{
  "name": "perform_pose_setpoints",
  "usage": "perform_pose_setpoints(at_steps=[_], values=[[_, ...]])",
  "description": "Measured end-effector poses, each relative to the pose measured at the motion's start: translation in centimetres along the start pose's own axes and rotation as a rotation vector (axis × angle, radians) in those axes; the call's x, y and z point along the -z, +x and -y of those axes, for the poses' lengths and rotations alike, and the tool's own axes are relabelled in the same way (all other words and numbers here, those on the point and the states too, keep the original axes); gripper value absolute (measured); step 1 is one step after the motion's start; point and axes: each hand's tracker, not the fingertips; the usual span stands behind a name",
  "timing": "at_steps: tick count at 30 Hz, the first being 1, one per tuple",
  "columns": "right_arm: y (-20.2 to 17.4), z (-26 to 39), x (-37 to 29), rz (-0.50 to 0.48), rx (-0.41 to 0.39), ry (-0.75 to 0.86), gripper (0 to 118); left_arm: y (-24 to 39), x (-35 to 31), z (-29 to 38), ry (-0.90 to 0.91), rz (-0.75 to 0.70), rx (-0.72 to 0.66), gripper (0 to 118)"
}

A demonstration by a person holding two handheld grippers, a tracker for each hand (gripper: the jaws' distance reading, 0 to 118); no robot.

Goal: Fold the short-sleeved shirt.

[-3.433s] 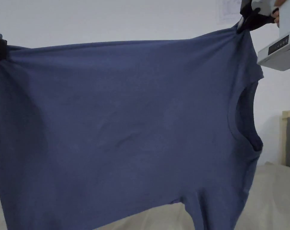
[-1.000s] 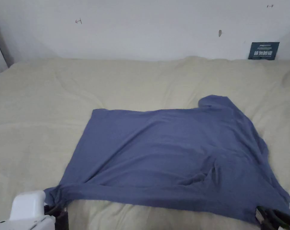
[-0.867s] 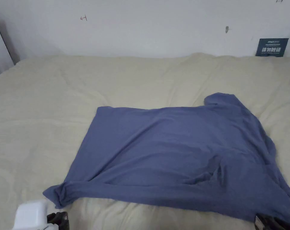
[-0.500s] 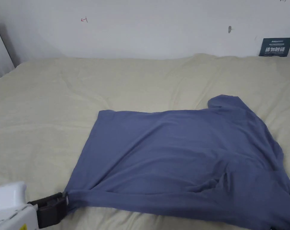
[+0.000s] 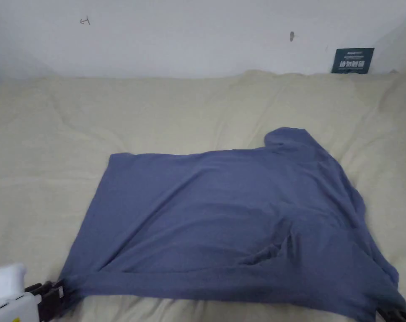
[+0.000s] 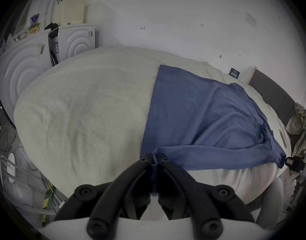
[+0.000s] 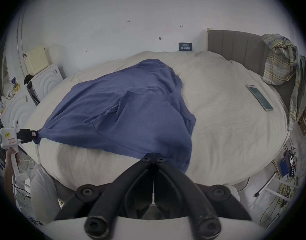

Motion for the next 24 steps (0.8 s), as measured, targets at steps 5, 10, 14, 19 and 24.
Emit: perform_pose_setpoints(at_steps=[5,10,14,19,24], values=[[1.3,0.2,-0.2,0.041,0.019,0.023,28,0.2,-1.7,-0.5,0.019,-0.01,0.01,6],[1.9,0.4,1.2,0.128,0.008,0.015,99,0.6,-2.3,-0.7,0.032,-0.024,0.006,6],[2.6,0.2,3.0,0.116,-0.013,0.002,99,1.1,-2.5,-0.5,0.023,-0.03,-0.001,6],[2.7,-0.4,5.1,0.115,0.066,-0.096,57,1.2,-2.4,-0.5,0.007,-0.047,0.031,6],[1.5,-0.9,5.0,0.102,0.035,-0.06,3,0.9,-2.5,-0.7,0.006,-0.062,0.053,6]])
